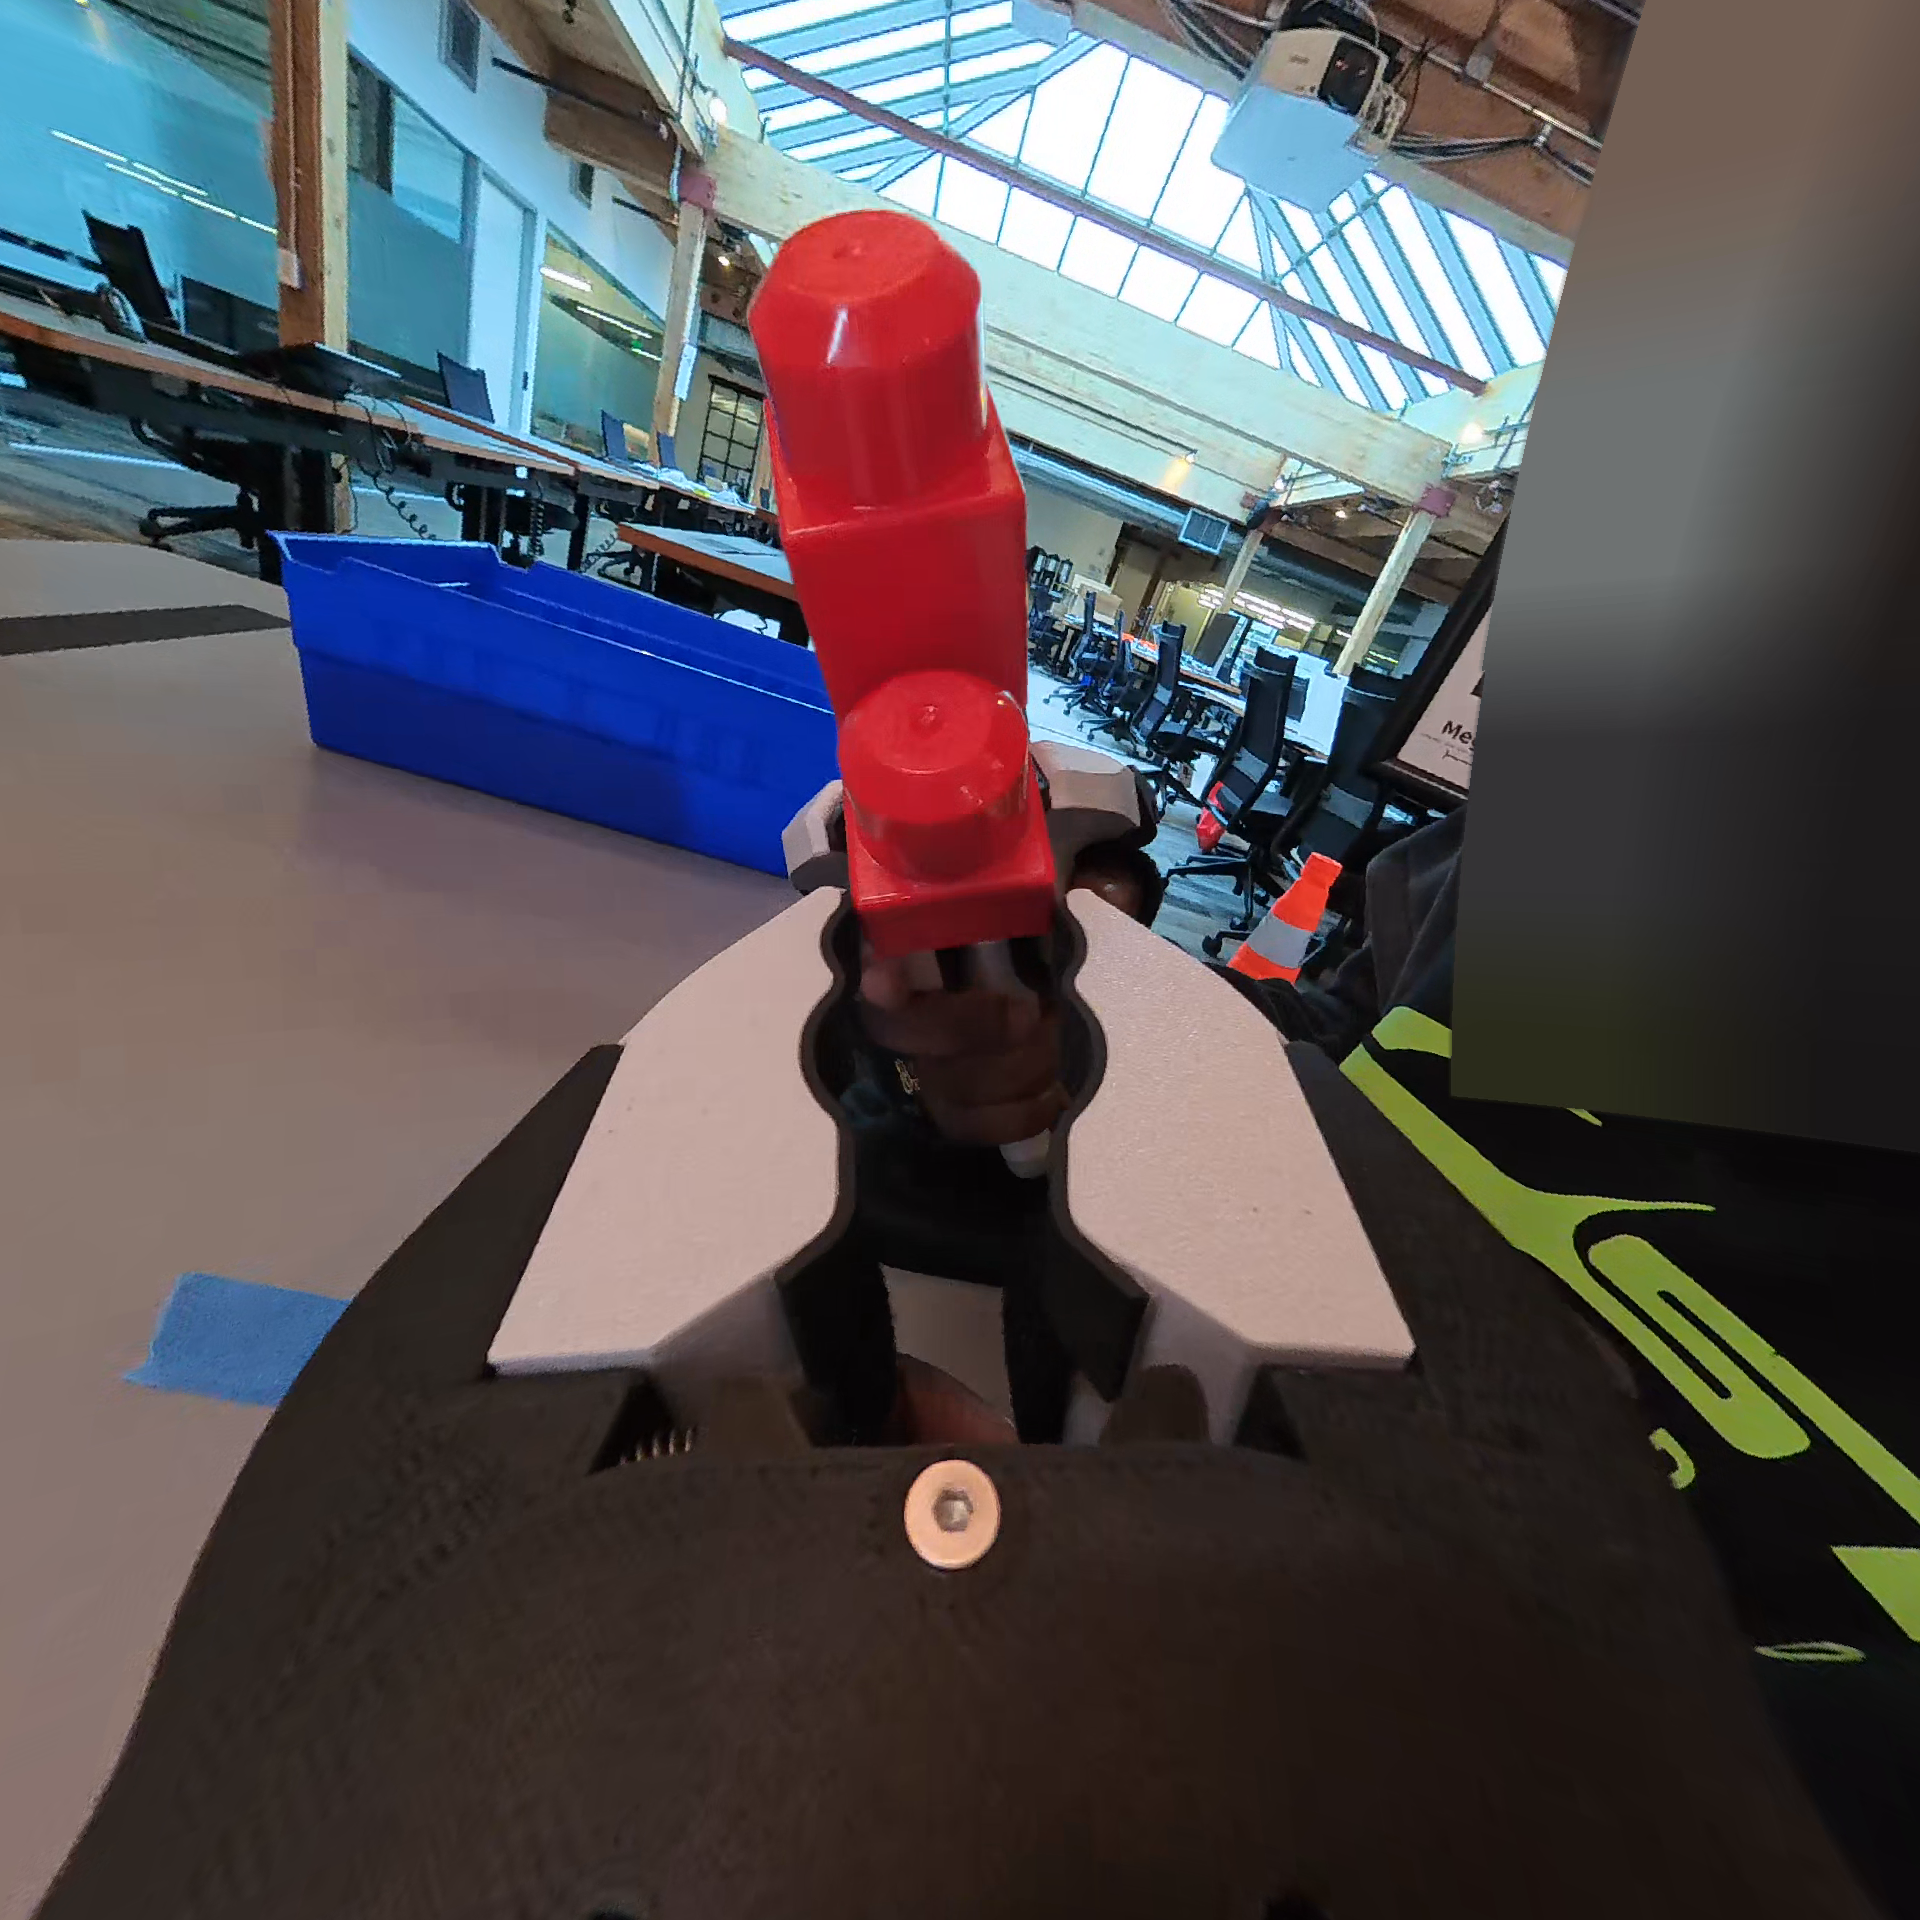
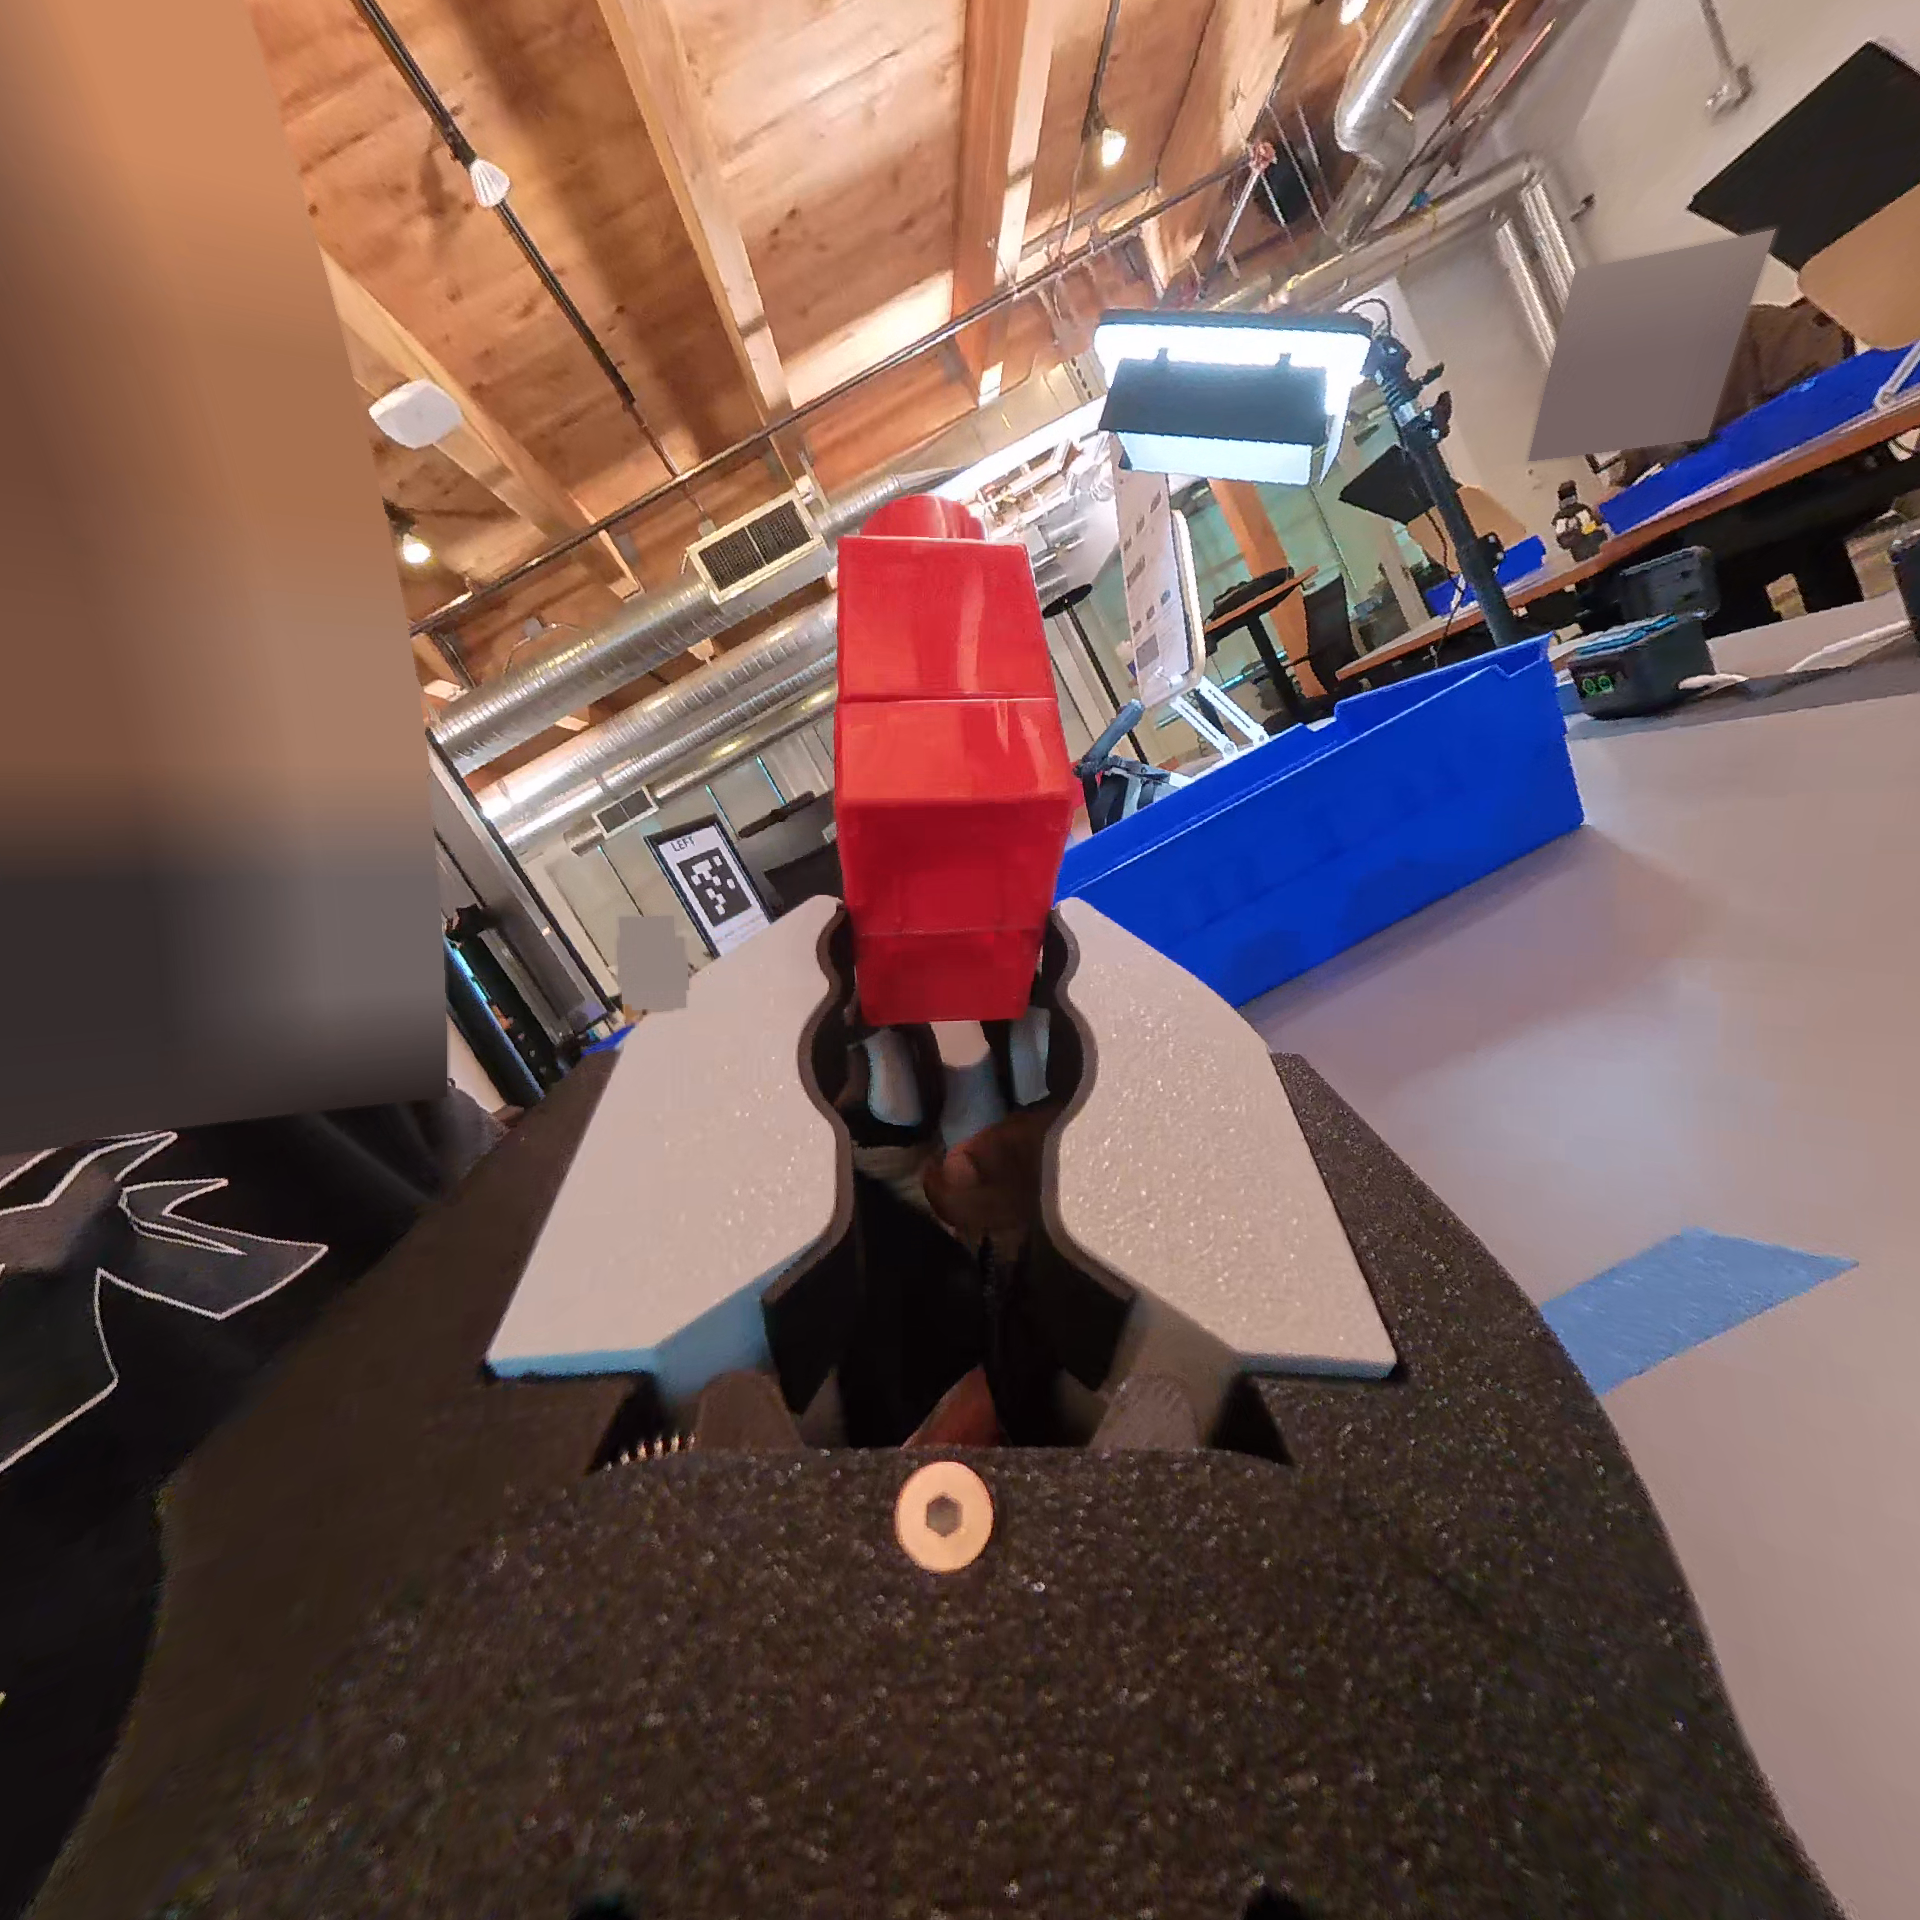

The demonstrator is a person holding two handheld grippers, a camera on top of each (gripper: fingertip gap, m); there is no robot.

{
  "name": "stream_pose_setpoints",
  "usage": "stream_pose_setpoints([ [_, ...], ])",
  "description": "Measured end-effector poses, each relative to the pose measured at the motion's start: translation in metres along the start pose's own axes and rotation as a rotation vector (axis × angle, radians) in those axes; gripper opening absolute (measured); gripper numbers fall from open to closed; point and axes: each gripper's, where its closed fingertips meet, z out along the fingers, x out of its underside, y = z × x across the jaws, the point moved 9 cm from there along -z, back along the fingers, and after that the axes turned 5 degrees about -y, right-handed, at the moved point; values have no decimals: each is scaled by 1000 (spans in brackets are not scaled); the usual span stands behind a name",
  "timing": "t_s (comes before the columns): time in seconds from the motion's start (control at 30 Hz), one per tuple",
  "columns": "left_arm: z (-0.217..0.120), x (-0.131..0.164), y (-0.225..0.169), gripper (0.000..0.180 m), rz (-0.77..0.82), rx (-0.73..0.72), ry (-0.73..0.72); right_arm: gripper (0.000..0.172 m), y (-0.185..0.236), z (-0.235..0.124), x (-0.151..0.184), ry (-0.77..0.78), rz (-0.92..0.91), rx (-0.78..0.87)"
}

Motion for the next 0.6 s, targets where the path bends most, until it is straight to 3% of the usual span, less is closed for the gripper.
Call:
stream_pose_setpoints([
  [0.4,-1,0,0,35,-3,12,-12,35,3,-1,2,35,-76,4],
  [0.5,-5,-2,4,35,86,-138,1,40,-4,-7,-4,85,-99,89],
  [0.6,-10,-3,8,35,285,-387,102,49,-8,-20,-23,119,-262,241],
])
